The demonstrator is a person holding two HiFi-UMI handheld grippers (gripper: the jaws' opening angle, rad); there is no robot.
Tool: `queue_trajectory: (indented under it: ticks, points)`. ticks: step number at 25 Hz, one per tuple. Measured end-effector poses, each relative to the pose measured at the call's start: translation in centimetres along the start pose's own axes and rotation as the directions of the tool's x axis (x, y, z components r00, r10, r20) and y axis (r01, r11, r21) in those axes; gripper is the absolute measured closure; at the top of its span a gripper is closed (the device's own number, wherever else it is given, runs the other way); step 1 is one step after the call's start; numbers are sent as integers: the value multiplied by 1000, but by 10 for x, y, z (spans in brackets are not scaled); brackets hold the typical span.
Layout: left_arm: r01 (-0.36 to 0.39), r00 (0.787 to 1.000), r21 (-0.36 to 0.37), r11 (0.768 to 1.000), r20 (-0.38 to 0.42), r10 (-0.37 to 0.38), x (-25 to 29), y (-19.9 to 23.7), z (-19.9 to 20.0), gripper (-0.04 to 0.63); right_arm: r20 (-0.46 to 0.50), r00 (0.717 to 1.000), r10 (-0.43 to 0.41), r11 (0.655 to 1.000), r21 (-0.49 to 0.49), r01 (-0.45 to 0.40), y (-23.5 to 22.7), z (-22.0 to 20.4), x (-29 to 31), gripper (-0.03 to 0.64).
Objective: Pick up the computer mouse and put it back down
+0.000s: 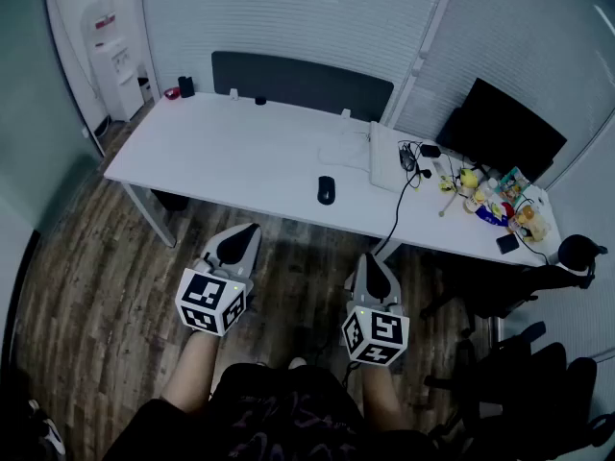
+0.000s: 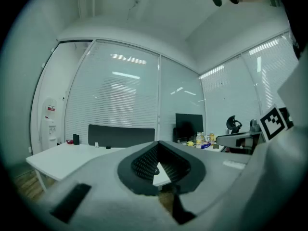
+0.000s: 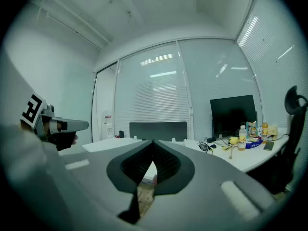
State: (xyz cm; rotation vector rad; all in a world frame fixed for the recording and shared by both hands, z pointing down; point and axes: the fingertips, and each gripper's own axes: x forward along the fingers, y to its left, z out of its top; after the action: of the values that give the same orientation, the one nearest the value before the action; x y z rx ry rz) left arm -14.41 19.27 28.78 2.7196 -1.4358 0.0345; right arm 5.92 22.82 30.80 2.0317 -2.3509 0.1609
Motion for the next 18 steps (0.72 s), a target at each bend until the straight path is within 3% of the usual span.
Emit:
queue_trajectory:
  ticks: [18]
  points:
    - [11,1000,-3,1000,-24,-11,-5,8,-11,594,4,1000,-28,999,37,28,6,-7,0,607]
